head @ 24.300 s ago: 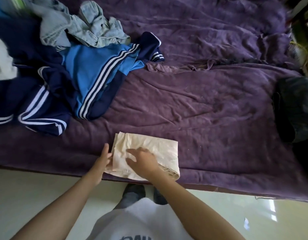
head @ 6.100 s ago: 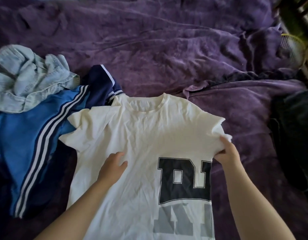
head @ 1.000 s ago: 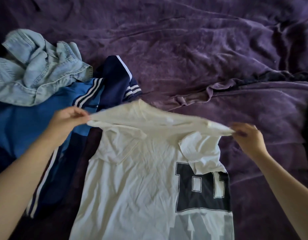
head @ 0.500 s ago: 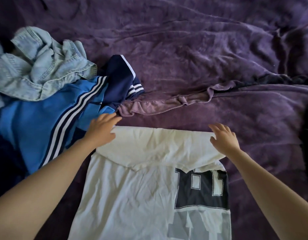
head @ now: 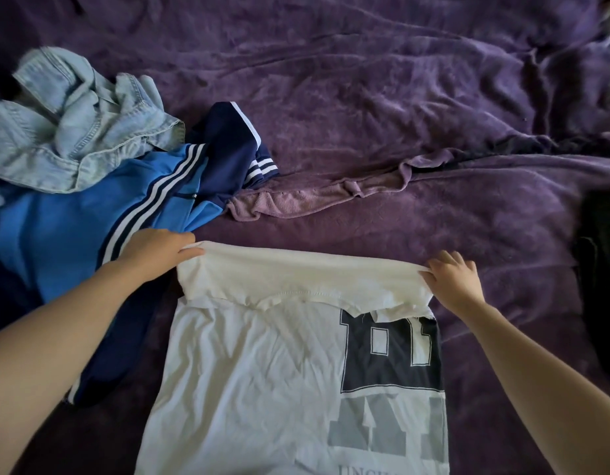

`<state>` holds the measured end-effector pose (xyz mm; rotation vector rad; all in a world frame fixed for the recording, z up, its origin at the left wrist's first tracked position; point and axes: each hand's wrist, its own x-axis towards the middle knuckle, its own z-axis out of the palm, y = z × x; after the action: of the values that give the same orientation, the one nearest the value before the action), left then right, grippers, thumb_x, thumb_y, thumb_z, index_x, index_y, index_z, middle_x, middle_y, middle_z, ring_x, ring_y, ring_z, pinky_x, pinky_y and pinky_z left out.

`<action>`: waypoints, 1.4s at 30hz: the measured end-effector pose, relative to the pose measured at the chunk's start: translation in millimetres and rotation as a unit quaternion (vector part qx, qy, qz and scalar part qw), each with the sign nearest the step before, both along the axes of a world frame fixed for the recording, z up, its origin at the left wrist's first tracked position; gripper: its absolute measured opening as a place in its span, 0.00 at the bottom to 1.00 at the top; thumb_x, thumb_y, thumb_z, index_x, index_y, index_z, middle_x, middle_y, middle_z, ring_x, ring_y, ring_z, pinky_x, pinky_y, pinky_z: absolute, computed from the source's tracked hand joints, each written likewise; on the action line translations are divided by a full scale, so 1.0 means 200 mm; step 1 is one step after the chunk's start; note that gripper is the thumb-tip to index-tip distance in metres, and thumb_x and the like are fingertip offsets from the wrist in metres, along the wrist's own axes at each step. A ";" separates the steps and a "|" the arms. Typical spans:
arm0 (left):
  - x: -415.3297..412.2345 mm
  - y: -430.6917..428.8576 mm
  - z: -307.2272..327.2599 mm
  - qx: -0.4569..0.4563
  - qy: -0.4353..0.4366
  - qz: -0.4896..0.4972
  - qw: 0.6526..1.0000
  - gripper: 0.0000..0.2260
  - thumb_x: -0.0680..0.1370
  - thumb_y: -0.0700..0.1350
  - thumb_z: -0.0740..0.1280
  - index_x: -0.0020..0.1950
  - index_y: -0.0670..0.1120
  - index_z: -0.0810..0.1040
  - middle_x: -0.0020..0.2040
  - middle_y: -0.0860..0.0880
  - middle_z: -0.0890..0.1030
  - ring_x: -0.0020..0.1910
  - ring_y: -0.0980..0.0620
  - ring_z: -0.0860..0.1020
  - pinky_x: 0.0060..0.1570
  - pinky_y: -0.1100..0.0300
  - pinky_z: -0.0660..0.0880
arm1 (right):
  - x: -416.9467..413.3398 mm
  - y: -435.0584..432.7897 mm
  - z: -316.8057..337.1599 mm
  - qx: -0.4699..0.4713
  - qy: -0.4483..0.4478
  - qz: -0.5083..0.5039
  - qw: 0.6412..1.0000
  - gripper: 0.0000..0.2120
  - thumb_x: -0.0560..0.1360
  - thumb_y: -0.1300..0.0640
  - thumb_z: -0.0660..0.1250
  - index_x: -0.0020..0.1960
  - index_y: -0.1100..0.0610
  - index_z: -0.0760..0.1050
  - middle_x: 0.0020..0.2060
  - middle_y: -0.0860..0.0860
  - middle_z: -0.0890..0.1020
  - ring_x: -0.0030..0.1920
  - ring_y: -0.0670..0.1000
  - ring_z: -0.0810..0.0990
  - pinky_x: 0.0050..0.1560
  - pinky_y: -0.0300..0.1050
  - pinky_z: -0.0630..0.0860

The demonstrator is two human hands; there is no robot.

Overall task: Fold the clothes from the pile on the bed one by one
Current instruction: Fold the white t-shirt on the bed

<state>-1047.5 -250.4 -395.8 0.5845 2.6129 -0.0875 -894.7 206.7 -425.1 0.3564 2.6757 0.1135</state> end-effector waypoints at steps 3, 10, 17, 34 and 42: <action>0.07 -0.07 0.07 0.036 0.014 -0.017 0.999 0.16 0.76 0.55 0.66 0.37 0.44 0.75 0.34 0.47 0.76 0.38 0.45 0.76 0.36 0.55 0.65 | 0.09 -0.01 0.13 -0.042 0.119 0.071 0.989 0.10 0.73 0.56 0.67 0.42 0.64 0.79 0.42 0.57 0.81 0.48 0.60 0.79 0.47 0.55 0.71; 0.52 -0.30 0.11 0.178 0.182 -0.257 0.932 0.31 0.79 0.63 0.52 0.25 0.44 0.72 0.22 0.49 0.70 0.21 0.51 0.72 0.23 0.64 0.68 | 0.64 -0.02 0.20 -0.012 0.192 0.305 0.933 0.10 0.64 0.52 0.69 0.34 0.60 0.76 0.33 0.56 0.80 0.42 0.57 0.69 0.40 0.50 0.63; 0.97 -0.35 -0.05 -0.148 -0.089 -0.091 0.981 0.17 0.79 0.59 0.54 0.60 0.52 0.73 0.55 0.55 0.77 0.56 0.54 0.75 0.55 0.58 0.68 | 0.86 -0.20 0.07 -0.045 0.129 0.270 0.953 0.35 0.80 0.41 0.46 0.23 0.55 0.74 0.28 0.52 0.76 0.39 0.53 0.68 0.39 0.48 0.64; 0.55 -0.21 -0.08 -0.105 -0.136 -0.041 0.984 0.08 0.78 0.53 0.61 0.47 0.49 0.70 0.48 0.53 0.74 0.48 0.53 0.76 0.44 0.60 0.67 | 0.44 -0.20 0.03 -0.024 -0.135 0.007 0.990 0.17 0.72 0.55 0.63 0.60 0.49 0.73 0.52 0.49 0.81 0.57 0.51 0.77 0.55 0.46 0.63; 0.60 -0.35 0.21 0.009 0.062 0.036 0.997 0.14 0.78 0.53 0.63 0.49 0.42 0.71 0.45 0.48 0.70 0.43 0.45 0.75 0.36 0.54 0.67 | 0.46 -0.24 0.25 0.015 0.130 -0.029 0.991 0.12 0.72 0.58 0.66 0.54 0.60 0.74 0.57 0.56 0.79 0.57 0.58 0.75 0.52 0.49 0.60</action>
<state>-927.6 -320.3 -353.4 0.5040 2.7542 -0.0793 -802.6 159.7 -375.8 0.4889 2.9200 0.0942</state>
